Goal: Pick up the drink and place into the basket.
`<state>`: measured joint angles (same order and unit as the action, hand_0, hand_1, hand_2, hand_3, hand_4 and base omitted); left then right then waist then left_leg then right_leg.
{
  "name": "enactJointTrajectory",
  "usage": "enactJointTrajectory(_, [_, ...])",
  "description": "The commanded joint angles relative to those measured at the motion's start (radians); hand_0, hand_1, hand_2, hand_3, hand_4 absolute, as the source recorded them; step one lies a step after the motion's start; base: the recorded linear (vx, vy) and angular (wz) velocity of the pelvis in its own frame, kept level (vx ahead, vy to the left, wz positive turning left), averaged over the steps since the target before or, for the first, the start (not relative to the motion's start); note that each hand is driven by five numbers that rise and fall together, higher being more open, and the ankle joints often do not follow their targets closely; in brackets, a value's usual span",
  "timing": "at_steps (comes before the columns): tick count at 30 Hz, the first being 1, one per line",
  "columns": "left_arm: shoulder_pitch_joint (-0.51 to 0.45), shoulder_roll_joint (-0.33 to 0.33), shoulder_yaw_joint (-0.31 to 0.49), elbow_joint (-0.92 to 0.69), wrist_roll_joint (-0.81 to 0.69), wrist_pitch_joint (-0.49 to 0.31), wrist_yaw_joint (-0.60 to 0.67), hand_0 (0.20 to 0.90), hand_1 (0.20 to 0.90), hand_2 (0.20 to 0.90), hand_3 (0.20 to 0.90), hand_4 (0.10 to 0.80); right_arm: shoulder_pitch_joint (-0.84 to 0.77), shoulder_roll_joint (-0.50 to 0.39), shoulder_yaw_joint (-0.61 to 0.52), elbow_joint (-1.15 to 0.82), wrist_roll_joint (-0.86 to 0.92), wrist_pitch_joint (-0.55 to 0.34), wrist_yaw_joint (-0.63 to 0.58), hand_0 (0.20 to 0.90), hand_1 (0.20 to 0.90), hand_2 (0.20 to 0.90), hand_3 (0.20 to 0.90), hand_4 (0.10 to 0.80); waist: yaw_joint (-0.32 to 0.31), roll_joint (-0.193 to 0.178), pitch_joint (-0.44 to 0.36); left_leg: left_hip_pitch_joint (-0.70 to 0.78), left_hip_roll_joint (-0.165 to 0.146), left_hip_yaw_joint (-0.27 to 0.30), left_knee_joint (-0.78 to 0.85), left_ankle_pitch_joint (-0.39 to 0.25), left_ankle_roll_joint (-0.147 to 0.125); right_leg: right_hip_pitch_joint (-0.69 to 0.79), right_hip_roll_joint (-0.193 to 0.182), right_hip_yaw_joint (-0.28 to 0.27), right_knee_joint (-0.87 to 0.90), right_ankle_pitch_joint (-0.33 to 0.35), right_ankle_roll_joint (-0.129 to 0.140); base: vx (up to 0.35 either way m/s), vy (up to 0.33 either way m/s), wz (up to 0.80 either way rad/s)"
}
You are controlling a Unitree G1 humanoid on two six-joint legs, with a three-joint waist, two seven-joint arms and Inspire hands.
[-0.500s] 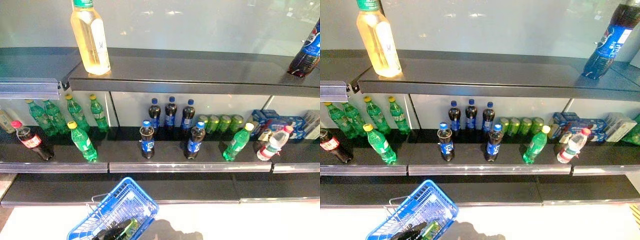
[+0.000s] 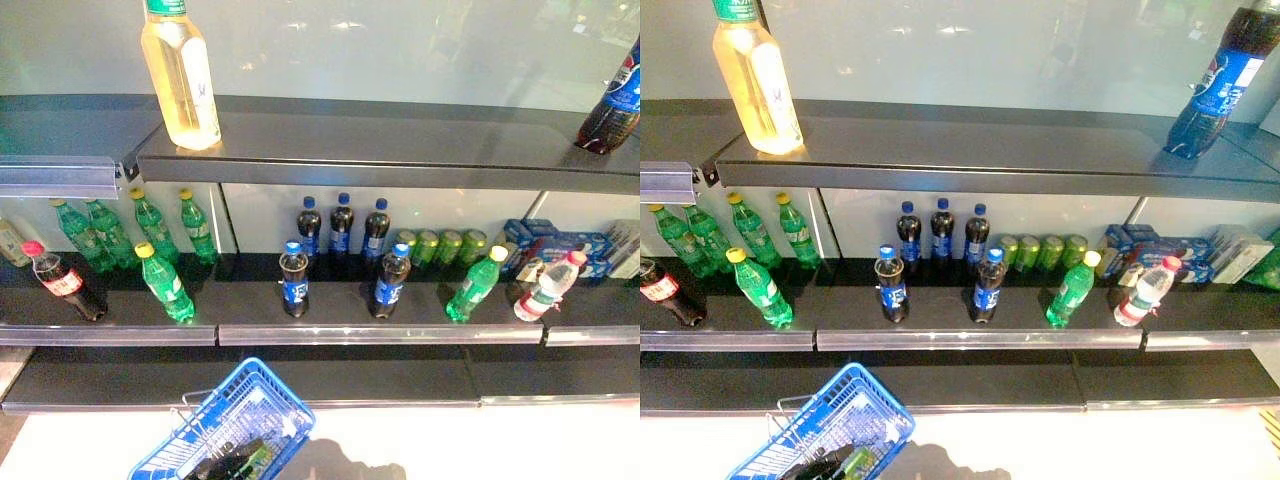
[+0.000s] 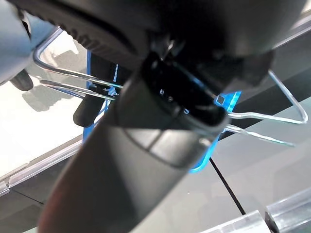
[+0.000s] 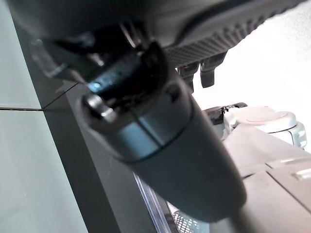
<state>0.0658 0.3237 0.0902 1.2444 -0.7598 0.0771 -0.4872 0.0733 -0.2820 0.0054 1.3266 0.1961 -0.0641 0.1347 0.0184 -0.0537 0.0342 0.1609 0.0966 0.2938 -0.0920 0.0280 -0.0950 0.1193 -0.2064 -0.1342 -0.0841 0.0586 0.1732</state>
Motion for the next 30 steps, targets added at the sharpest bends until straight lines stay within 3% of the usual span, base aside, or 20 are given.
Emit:
enactJointTrajectory(1, [-0.076,0.002,-0.008,-0.003,0.010,-0.059,-0.069,0.300,0.300,0.300,0.200,0.100,-0.087,-0.059,-0.011,0.041,-0.006,-0.023,0.016,0.900,0.900,0.900,0.900,0.800,0.017,0.042,0.029,0.016,-0.072,-0.025,0.005,-0.098,0.062,0.007,0.052,-0.137,0.023,-0.026,-0.026,0.000,0.000,0.00])
enactJointTrajectory(14, [-0.079,-0.006,-0.025,-0.002,0.034,-0.068,-0.094,0.300,0.300,0.300,0.200,0.100,-0.086,-0.051,-0.001,0.032,0.025,-0.032,0.018,0.900,0.900,0.900,0.900,0.800,0.005,0.029,0.028,0.022,-0.077,-0.030,0.015,-0.106,0.070,0.000,0.068,-0.106,0.031,-0.034,-0.035,0.000,-0.005,0.00])
enactJointTrajectory(16, [-0.072,-0.008,-0.025,0.001,0.037,-0.075,-0.102,0.300,0.300,0.300,0.200,0.100,-0.090,-0.053,0.006,0.020,0.024,-0.028,0.017,0.900,0.900,0.900,0.900,0.800,0.006,0.021,0.036,0.023,-0.089,-0.074,0.047,-0.125,0.080,0.000,0.076,-0.066,0.041,-0.039,-0.041,-0.011,-0.004,-0.03])
enactJointTrajectory(17, [-0.067,-0.011,-0.015,0.004,0.024,-0.082,-0.102,0.300,0.300,0.300,0.200,0.100,-0.096,-0.057,0.009,0.017,0.000,-0.029,0.024,0.900,0.900,0.900,0.900,0.800,0.013,0.011,0.041,0.009,-0.100,-0.123,0.106,-0.152,0.087,-0.004,0.074,-0.034,0.047,-0.040,-0.045,-0.031,0.022,-0.27])
enactJointTrajectory(20, [-0.057,-0.020,-0.003,0.006,0.033,-0.093,-0.118,0.300,0.300,0.300,0.200,0.100,-0.110,-0.075,0.002,0.016,0.009,-0.016,0.013,0.900,0.900,0.900,0.900,0.800,0.029,-0.009,0.057,-0.032,-0.138,-0.215,0.207,-0.194,0.096,-0.010,0.073,0.040,0.040,-0.027,-0.051,-0.056,0.103,-1.49])
enactJointTrajectory(23, [-0.072,-0.024,-0.023,0.015,0.070,-0.098,-0.149,0.300,0.300,0.300,0.200,0.100,-0.105,-0.090,-0.031,0.033,0.054,-0.025,0.000,0.900,0.900,0.900,0.900,0.800,0.011,-0.007,0.063,-0.031,-0.156,-0.195,0.175,-0.190,0.109,-0.026,0.069,0.064,0.029,-0.002,-0.039,-0.077,0.208,-1.48])
enactJointTrajectory(26, [-0.087,-0.019,-0.036,0.019,0.065,-0.101,-0.135,0.300,0.300,0.300,0.200,0.100,-0.102,-0.097,-0.052,0.051,0.060,-0.033,0.006,0.900,0.900,0.900,0.900,0.800,-0.013,-0.003,0.070,-0.017,-0.179,-0.209,0.153,-0.198,0.122,-0.076,0.057,0.104,0.029,0.047,-0.008,-0.033,0.119,-0.57])
enactJointTrajectory(27, [-0.100,-0.008,-0.038,0.017,0.059,-0.095,-0.129,0.300,0.300,0.300,0.200,0.100,-0.100,-0.104,-0.062,0.058,0.070,-0.041,0.013,0.900,0.900,0.900,0.900,0.800,-0.030,-0.004,0.079,-0.012,-0.182,-0.214,0.150,-0.200,0.122,-0.119,0.047,0.122,0.032,0.086,0.015,-0.045,0.019,-0.40])
enactJointTrajectory(29, [-0.109,0.001,-0.042,0.017,0.050,-0.093,-0.123,0.300,0.300,0.300,0.200,0.100,-0.099,-0.106,-0.068,0.062,0.064,-0.045,0.022,0.900,0.900,0.900,0.900,0.800,-0.037,-0.004,0.087,-0.008,-0.178,-0.214,0.146,-0.198,0.117,-0.146,0.039,0.119,0.035,0.105,0.026,-0.107,0.014,-0.57])
enactJointTrajectory(30, [-0.117,0.018,-0.037,0.013,0.029,-0.082,-0.106,0.300,0.300,0.300,0.200,0.100,-0.099,-0.104,-0.076,0.060,0.044,-0.049,0.024,0.900,0.900,0.900,0.900,0.800,-0.038,0.003,0.104,0.008,-0.158,-0.175,0.113,-0.172,0.099,-0.188,0.021,0.042,0.063,0.120,0.036,-0.184,0.006,-0.75])
